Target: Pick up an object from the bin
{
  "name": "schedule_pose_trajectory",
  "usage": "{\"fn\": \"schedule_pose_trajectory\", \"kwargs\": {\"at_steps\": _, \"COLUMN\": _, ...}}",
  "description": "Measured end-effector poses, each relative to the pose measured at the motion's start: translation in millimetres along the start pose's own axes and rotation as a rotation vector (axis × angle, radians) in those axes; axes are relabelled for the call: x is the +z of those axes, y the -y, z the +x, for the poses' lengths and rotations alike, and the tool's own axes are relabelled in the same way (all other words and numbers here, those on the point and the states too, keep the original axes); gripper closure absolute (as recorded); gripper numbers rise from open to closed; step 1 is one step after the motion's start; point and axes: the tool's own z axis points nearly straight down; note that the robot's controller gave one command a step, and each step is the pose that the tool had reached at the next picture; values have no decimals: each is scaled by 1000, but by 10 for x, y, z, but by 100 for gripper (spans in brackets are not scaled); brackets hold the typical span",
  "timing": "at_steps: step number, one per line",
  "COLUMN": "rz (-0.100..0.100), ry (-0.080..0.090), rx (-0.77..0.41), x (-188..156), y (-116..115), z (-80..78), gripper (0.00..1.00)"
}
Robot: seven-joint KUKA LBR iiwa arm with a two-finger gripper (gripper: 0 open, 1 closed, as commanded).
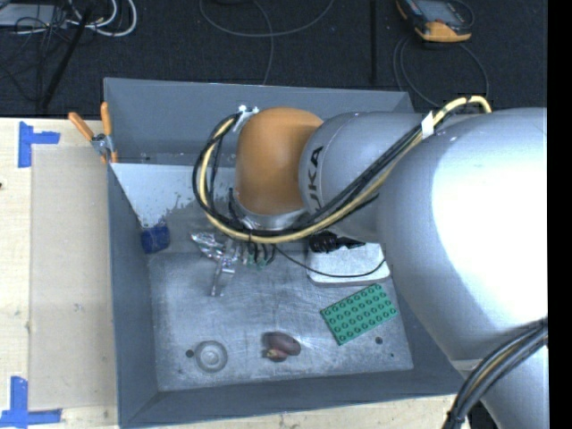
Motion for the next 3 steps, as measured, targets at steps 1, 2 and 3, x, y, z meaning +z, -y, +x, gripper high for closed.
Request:
{"fn": "schedule_pose_trajectory", "kwargs": {"at_steps": 1, "rz": 3, "ry": -8, "rx": 1, "x": -27, "y": -7, "z": -21, "gripper": 0}}
{"fn": "schedule_pose_trajectory", "kwargs": {"at_steps": 2, "rz": 0, "ry": 3, "rx": 2, "x": -67, "y": -12, "z": -54, "gripper": 100}}
{"fn": "schedule_pose_trajectory", "kwargs": {"at_steps": 3, "rz": 4, "ry": -7, "rx": 3, "x": -98, "y": -19, "z": -74, "gripper": 100}}
